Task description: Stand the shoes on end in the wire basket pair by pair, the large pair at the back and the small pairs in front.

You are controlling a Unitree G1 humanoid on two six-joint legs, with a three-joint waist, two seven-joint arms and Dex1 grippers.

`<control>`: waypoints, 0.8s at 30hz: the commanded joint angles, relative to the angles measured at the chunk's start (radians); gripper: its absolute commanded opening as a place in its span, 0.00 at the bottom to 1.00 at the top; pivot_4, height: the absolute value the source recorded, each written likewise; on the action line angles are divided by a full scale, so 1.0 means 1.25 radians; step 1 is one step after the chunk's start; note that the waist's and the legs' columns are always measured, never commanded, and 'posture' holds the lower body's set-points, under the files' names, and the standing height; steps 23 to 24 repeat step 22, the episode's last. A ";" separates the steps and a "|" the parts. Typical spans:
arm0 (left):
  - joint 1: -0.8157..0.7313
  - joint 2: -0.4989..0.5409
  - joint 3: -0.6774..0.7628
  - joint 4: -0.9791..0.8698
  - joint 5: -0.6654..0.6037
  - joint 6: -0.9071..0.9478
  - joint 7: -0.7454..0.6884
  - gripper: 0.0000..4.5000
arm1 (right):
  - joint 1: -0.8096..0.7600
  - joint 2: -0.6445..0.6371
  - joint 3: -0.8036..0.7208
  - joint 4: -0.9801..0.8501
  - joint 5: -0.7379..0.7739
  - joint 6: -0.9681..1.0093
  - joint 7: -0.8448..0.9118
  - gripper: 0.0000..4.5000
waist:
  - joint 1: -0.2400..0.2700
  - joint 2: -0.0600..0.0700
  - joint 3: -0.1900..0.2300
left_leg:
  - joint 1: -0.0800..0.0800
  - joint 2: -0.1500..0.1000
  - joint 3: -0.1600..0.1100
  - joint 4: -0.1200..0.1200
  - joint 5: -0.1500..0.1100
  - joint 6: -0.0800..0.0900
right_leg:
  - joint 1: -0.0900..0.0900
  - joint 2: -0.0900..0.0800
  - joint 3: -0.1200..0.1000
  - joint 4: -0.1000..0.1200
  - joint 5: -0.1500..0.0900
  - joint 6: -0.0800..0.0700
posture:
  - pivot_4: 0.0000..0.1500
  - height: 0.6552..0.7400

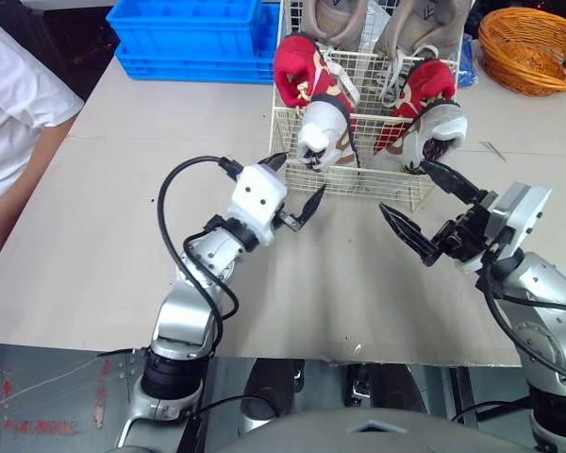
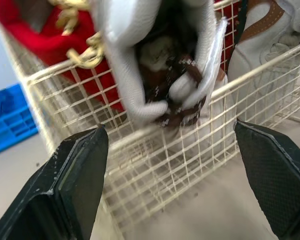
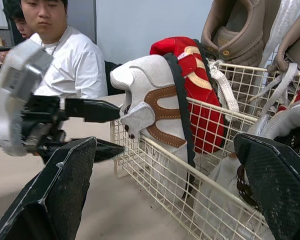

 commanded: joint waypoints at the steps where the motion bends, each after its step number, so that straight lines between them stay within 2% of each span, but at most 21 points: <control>1: 0.040 -0.003 0.068 -0.062 -0.112 -0.001 -0.033 0.97 | 0.012 -0.015 -0.039 -0.007 0.015 -0.024 0.017 0.97 | 0.000 0.000 0.000 | 0.000 0.000 0.000 0.000 0.000 0.000 | 0.000 0.000 0.000 0.000 0.000 0.000 | 1.00 0.36; 3: 0.062 0.001 0.104 -0.076 -0.181 0.031 -0.049 0.97 | 0.029 -0.026 -0.058 -0.001 0.020 -0.029 0.030 0.97 | -0.002 0.000 0.000 | 0.000 0.000 0.000 0.000 0.000 0.000 | 0.000 0.000 0.000 0.000 0.000 0.000 | 1.00 0.36; 6: 0.103 0.051 0.155 -0.062 -0.224 0.045 -0.092 0.97 | 0.082 -0.052 -0.106 0.025 0.034 -0.041 0.069 0.97 | -0.002 0.000 0.000 | 0.000 0.000 0.000 0.000 0.000 0.000 | 0.000 0.000 0.000 0.000 0.000 0.000 | 1.00 0.36; 13: 0.200 0.144 0.202 0.030 -0.239 0.009 -0.188 0.97 | 0.188 -0.117 -0.185 0.172 0.026 -0.097 0.202 0.97 | -0.007 0.000 0.000 | 0.000 0.000 0.000 0.000 0.000 0.000 | 0.000 0.000 0.000 0.000 0.000 0.000 | 1.00 0.36; 17: 0.245 0.162 0.194 0.055 -0.215 -0.052 -0.220 0.97 | 0.183 -0.140 -0.195 0.288 0.016 -0.140 0.270 0.97 | -0.007 0.001 0.000 | 0.000 0.000 0.000 0.000 0.000 0.001 | 0.000 0.000 0.000 0.000 0.000 0.000 | 1.00 0.36; 24: 0.251 0.174 0.193 0.057 -0.226 -0.023 -0.220 0.97 | 0.160 -0.159 -0.190 0.369 0.007 -0.167 0.320 0.97 | -0.007 0.001 0.000 | 0.000 0.000 0.000 0.000 0.000 0.001 | 0.000 0.000 0.000 0.000 0.000 0.000 | 1.00 0.36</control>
